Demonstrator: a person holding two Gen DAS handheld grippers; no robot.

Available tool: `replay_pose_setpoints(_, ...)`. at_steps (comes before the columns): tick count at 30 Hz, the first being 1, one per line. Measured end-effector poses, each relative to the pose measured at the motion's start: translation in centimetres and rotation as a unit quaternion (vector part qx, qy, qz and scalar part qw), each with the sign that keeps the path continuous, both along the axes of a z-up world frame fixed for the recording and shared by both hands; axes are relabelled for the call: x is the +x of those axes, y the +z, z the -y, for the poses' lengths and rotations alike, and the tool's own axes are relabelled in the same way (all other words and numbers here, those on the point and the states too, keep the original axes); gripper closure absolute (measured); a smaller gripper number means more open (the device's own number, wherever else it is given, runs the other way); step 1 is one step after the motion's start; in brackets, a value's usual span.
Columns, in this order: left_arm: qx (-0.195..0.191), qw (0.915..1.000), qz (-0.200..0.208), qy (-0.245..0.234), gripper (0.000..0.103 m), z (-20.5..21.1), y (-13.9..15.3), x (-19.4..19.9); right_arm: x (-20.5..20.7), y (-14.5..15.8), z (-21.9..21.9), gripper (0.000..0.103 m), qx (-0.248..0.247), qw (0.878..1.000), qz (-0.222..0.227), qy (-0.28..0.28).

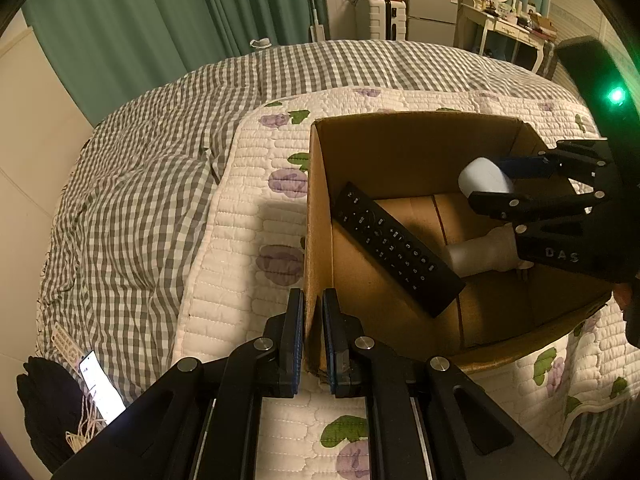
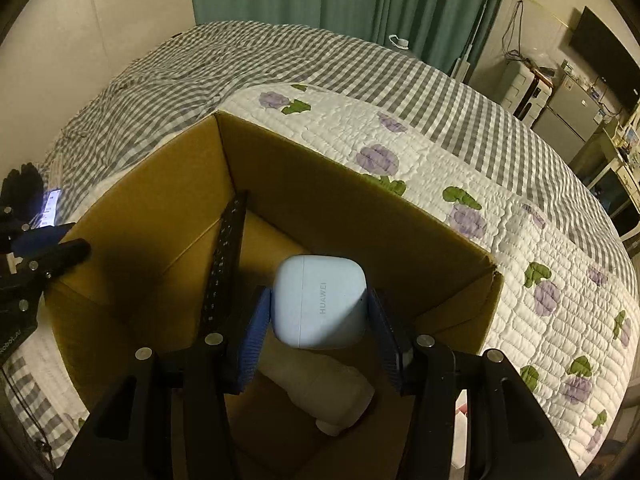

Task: Organize rigid objects
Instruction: 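Place the pale blue earbud case in the box and release it, then grasp the red-capped white bottle with the right tool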

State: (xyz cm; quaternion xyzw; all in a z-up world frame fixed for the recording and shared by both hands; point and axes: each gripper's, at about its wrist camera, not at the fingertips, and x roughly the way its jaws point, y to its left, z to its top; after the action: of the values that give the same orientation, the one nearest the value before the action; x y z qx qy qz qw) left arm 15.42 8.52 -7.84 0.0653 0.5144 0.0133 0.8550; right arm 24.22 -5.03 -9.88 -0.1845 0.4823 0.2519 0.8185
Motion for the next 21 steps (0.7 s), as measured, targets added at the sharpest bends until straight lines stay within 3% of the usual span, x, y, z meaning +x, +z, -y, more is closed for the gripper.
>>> replay_pose_setpoints(4,0.001,1.0000,0.000,0.000,0.094,-0.1,-0.1,0.1,0.1,0.1,0.4,0.050,0.017,1.000,-0.013,-0.002)
replay_pose_setpoints(7,0.000,1.0000,-0.001,0.000,0.094,-0.1,-0.1,0.0,-0.5,1.5,1.2,0.019,0.045,0.999,0.006,-0.006)
replay_pose_setpoints(11,0.003,1.0000,-0.002,0.000,0.094,0.0,-0.2,0.0,-1.7,4.8,2.7,0.018,0.069,0.997,0.035,0.002)
replay_pose_setpoints(18,0.000,1.0000,-0.003,0.002,0.094,0.1,-0.1,0.1,-3.9,12.1,8.5,0.018,0.065,0.990,0.124,-0.016)
replay_pose_setpoints(21,-0.005,1.0000,-0.003,0.004,0.094,0.1,-0.1,0.0,-4.5,13.6,11.1,0.018,0.052,0.987,0.148,-0.030)
